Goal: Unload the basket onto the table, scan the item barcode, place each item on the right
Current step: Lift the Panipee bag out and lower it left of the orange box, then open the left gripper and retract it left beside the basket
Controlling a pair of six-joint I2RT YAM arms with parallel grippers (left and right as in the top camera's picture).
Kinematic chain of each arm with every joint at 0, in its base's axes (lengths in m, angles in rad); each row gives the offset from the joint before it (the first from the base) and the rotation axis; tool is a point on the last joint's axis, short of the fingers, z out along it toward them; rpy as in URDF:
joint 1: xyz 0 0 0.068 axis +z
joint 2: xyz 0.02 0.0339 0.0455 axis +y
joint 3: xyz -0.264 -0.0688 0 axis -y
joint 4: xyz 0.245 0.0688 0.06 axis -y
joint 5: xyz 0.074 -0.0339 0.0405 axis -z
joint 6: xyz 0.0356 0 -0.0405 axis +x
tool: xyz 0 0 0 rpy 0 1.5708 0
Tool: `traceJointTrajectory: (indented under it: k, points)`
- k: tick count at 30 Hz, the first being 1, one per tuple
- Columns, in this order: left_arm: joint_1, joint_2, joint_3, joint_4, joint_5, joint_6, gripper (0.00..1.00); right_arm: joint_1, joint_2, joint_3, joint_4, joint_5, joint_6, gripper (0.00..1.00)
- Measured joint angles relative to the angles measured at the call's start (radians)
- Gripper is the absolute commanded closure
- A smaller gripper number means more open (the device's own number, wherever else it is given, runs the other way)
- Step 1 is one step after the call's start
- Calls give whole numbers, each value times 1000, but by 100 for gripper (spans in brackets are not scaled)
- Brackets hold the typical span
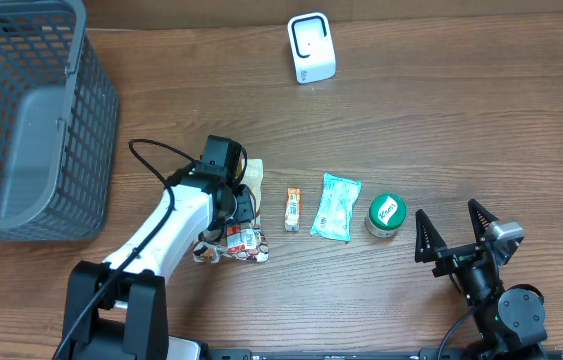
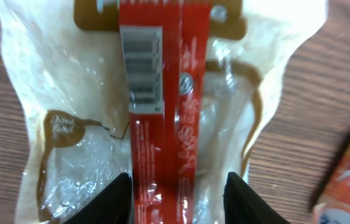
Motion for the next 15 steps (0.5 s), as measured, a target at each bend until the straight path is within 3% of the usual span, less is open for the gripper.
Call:
traceJointTrajectory:
  k: [12, 15]
  points:
    - [0, -1, 23, -87, -7, 9, 65, 0, 0, 0, 0, 0, 0, 0]
    - [0, -1, 23, -101, -9, 18, 73, 0, 0, 0, 0, 0, 0, 0]
